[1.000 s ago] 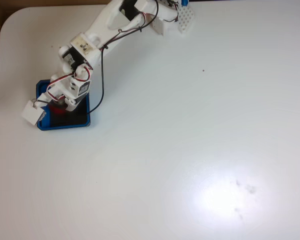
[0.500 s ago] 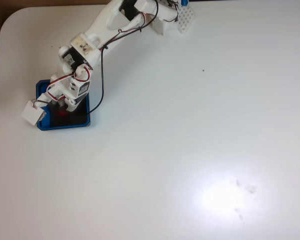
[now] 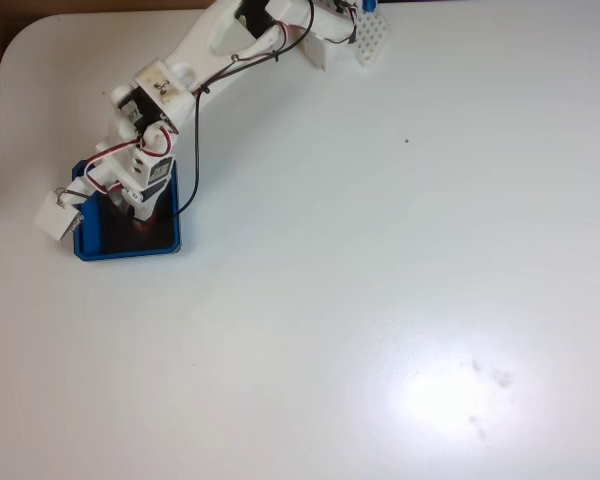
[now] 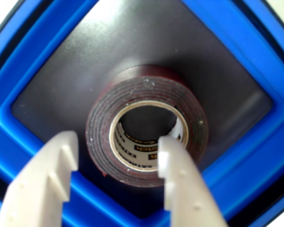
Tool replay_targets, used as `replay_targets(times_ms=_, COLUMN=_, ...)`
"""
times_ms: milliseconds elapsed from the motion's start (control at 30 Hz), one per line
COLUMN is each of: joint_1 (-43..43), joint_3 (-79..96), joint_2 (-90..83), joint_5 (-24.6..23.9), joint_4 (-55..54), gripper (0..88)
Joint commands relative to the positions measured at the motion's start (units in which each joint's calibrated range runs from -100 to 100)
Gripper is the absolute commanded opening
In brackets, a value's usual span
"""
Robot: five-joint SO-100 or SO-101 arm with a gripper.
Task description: Pick the red roll and drop it in the blue box
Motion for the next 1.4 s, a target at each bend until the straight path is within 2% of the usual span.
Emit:
replay_targets(times_ms=0, joint_1=0.72, joint_3=2.74, joint_2=-6.48, joint_5=-0.11, joint_4=-0.12, gripper=16.0)
replay_targets(times_ms=433, joint_1=-2.80, joint_3=37.87, joint_2=-39.09, joint_5=-0.11, joint_4=-0.94, gripper=16.1)
replay_targets(times_ms=900, joint_1=-9.34, joint_3=63.84, joint_2=-73.12, joint_5=-0.19, joint_4=-1.19, gripper=16.1)
replay_targets(times_ms=1367, joint_1=-16.47, joint_3=96.81, joint_2=-98.03, joint_5=-0.19, joint_4=-23.22, gripper=16.1)
